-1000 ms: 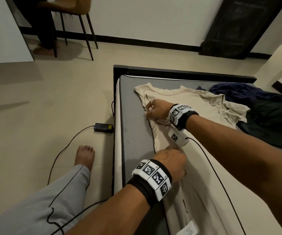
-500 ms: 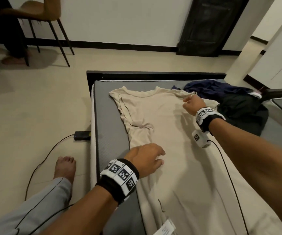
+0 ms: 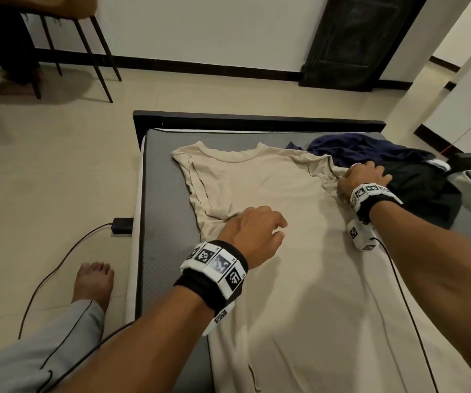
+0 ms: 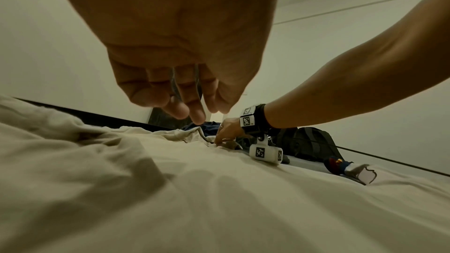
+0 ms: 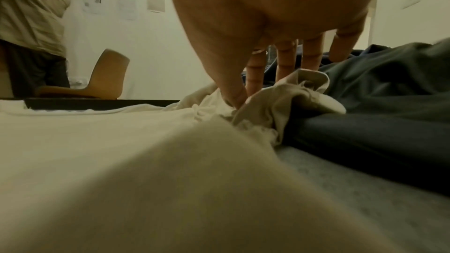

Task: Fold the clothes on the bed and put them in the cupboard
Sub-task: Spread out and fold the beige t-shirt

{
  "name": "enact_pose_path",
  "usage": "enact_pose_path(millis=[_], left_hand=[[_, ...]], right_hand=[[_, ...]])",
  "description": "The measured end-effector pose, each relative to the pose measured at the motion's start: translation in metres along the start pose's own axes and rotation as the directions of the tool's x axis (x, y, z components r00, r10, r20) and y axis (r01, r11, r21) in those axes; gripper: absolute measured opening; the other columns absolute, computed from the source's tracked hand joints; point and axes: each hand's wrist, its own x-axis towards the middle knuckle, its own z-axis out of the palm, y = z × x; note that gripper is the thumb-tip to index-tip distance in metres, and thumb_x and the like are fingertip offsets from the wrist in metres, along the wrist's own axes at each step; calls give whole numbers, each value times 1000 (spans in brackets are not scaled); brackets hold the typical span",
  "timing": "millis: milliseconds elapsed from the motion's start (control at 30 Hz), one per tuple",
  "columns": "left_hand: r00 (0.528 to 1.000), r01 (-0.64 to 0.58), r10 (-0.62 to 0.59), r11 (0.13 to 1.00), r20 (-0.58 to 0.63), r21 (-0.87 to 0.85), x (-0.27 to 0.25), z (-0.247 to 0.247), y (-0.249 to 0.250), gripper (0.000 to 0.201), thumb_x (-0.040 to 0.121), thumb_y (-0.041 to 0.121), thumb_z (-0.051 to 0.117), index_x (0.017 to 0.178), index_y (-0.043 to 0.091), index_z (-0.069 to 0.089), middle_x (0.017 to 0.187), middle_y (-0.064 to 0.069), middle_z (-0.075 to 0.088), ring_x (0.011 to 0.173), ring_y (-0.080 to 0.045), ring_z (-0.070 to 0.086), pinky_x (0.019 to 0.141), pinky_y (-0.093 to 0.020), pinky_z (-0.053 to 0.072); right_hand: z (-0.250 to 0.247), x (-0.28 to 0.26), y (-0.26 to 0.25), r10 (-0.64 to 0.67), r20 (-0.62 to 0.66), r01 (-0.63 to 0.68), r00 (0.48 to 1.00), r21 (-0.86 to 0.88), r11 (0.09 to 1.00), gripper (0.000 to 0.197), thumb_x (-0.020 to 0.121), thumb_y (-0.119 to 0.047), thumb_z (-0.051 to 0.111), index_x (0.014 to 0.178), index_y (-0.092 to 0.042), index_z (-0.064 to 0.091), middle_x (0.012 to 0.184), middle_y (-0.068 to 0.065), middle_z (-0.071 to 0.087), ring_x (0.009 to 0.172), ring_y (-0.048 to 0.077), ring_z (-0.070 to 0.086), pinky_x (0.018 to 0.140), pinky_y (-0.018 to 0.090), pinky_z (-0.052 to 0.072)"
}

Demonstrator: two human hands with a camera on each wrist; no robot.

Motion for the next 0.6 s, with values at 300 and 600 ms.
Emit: enact_pose_path(millis=[300,600], left_hand=[[998,31,-30,999,-48,18,11,3,-2,28,98,37,49,123,31,61,119,11,60,113,-15,53,94,-37,46],[985,117,-134,981,-107,-152,29,13,-15,22,94,31,52,110,29,68,108,11,66,102,-12,61,91,-37,50]], right_hand=[[-3,15,8,-113,43,117,993,-89,989,65,82,-58,69,131,-17,56,135,15,56,127,40,48,109,59,29],[-11,11,15,-108,-180,133,978,133,982,18,99,-25,47,107,-12,58,98,16,68,94,38,65,90,48,43]])
